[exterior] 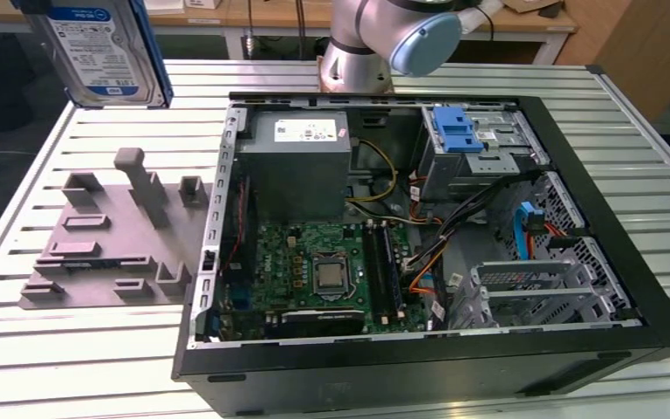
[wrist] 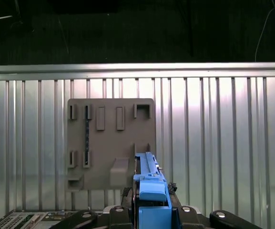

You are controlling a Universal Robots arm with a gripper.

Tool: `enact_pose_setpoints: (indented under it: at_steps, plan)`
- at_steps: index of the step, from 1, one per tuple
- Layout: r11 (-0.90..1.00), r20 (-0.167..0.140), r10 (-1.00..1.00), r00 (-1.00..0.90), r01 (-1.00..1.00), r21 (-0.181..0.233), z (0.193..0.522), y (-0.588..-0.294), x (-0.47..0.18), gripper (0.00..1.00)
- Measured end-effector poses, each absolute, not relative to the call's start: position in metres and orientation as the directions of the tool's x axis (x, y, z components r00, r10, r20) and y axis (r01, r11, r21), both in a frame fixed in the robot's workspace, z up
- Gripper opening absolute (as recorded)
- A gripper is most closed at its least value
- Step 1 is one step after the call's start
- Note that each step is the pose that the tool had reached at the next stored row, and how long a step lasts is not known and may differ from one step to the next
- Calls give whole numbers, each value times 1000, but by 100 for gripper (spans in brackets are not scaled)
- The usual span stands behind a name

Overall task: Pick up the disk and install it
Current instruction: 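Pick up the disk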

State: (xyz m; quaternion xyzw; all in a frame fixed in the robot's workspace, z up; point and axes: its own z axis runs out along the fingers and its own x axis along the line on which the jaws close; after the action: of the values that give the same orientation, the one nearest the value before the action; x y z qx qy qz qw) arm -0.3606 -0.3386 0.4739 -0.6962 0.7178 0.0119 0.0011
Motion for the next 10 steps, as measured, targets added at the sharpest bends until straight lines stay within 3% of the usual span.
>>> enact_pose_setpoints:
  at_steps: [10]
  plan:
    - [30,-18,-999,-31,-999,16,474,-339,-352,36]
